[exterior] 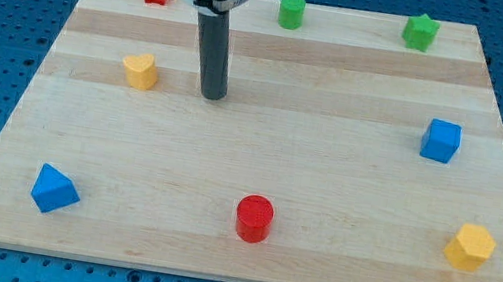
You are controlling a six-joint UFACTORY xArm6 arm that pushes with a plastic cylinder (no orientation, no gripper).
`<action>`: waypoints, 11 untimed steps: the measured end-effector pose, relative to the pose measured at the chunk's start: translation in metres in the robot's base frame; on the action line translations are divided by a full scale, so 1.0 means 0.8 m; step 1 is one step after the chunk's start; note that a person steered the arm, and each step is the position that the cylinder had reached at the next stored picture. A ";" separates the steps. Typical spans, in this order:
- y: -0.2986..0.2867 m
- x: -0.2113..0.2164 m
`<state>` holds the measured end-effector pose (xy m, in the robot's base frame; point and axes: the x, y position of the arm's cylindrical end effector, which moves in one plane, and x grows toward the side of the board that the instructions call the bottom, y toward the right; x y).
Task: Push the yellow heart to the center left
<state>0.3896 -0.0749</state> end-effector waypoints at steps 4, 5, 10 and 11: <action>-0.109 -0.024; -0.108 -0.027; -0.156 -0.028; -0.105 -0.030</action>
